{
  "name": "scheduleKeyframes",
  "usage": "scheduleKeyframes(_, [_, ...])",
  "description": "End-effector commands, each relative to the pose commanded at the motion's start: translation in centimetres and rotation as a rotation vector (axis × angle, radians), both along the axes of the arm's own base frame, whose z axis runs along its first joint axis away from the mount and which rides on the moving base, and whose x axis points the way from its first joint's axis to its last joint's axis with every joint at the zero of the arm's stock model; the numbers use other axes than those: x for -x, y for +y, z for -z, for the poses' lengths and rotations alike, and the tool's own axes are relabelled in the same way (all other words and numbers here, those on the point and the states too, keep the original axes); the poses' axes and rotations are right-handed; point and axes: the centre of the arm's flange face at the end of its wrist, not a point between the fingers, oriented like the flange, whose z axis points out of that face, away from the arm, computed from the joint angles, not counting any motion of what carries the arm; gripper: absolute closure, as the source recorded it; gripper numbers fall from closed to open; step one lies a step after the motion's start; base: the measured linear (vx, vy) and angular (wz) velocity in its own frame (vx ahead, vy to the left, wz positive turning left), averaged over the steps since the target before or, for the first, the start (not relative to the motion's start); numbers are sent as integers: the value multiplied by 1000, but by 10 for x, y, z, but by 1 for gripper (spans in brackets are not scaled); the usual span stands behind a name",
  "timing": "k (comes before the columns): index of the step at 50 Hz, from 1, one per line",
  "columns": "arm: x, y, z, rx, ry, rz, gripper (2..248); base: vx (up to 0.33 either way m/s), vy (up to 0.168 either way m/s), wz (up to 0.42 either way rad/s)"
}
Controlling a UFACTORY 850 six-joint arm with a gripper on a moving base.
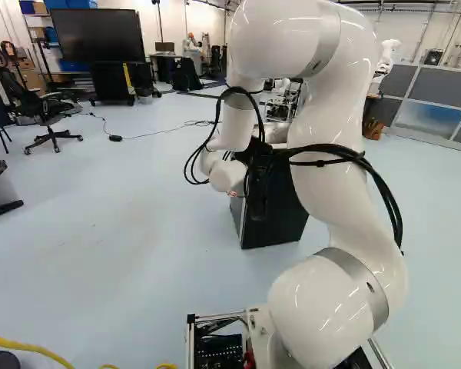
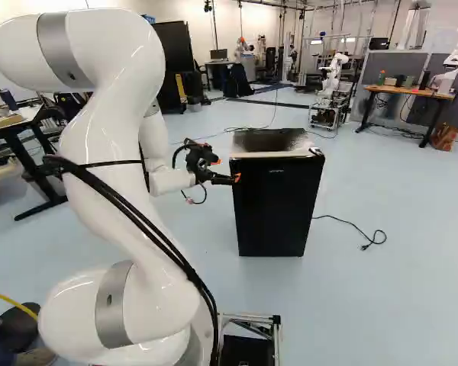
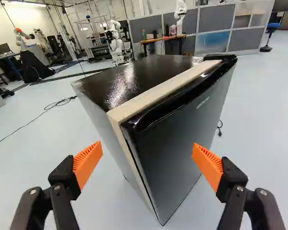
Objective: Grab a drink from the fridge
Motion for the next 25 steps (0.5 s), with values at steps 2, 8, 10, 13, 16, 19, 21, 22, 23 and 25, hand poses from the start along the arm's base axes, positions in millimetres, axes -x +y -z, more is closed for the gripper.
scheduleKeyframes(2, [0, 0, 0, 0, 0, 1, 3, 0, 0, 0])
scheduleKeyframes(8, [-2, 0, 0, 0, -1, 1, 3, 0, 0, 0])
scheduleKeyframes(10, [-2, 0, 0, -1, -2, 2, 3, 0, 0, 0])
scheduleKeyframes(13, [-4, 0, 1, -1, -3, 2, 3, 0, 0, 0])
scheduleKeyframes(16, [-5, 0, 1, -1, -4, 3, 3, 0, 0, 0])
scheduleKeyframes(19, [-7, 0, 1, -2, -5, 5, 3, 0, 0, 0])
scheduleKeyframes(21, [-8, 0, 1, -2, -6, 6, 3, 0, 0, 0])
scheduleKeyframes(22, [-8, -1, 1, -2, -7, 7, 3, 0, 0, 0])
scheduleKeyframes(23, [-9, -1, 1, -2, -7, 7, 3, 0, 0, 0])
scheduleKeyframes(25, [-10, -1, 1, -3, -8, 9, 3, 0, 0, 0])
